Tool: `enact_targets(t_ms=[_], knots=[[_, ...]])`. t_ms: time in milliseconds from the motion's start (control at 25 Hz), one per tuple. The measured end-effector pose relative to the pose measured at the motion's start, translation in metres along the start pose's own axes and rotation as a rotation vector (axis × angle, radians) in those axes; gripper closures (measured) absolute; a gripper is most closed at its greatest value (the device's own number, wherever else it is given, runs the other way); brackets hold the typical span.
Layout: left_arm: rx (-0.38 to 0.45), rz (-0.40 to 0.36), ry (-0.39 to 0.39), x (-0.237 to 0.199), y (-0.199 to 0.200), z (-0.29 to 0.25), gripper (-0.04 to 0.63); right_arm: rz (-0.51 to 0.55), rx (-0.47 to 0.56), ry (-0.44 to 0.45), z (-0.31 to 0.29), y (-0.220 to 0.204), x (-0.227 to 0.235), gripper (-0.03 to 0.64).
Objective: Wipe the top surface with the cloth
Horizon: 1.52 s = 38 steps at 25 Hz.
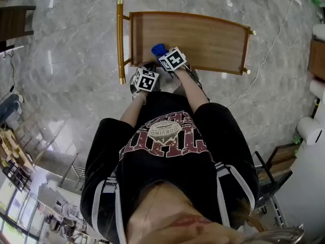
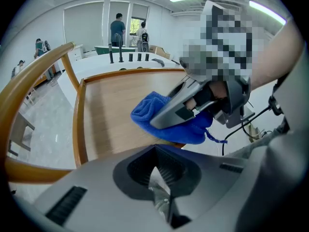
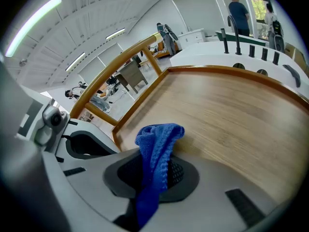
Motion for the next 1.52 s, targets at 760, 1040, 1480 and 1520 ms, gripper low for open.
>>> enact_targets(t_ms=[760,1040,1480,1520], knots=[[-0.034,-0.108,-0.076,0.037,0.025,-0.027,0.548,-0.111,0.050,-0.072,0.037,-0.027,0.041,0.561],[-0.044,-0.143,-0.106,0.055,0.034,-0.034,0.548,-0.137,0.068,-0.099,0.056,-0.037,0.055,0.561],[-0.047,-0.164,-0.128,0.069,0.044,-0.048,0.548,-0.174,0.081,-0.127,0.068,-0.052,0.073,0.561],[-0.049,-0.167,-0.131,0.071,0.045,-0.049,0.548,-0.179,0.082,-0.132,0.071,-0.053,0.075,0.561]])
Point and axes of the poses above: the fingertips, and each gripper's own axes: z backward along the fingers, x to its right, y out of its top, the point moved 3 cm from there along z, backward along the fingers, and after that the axes turned 2 degrees about x, right-handed, at the moved point
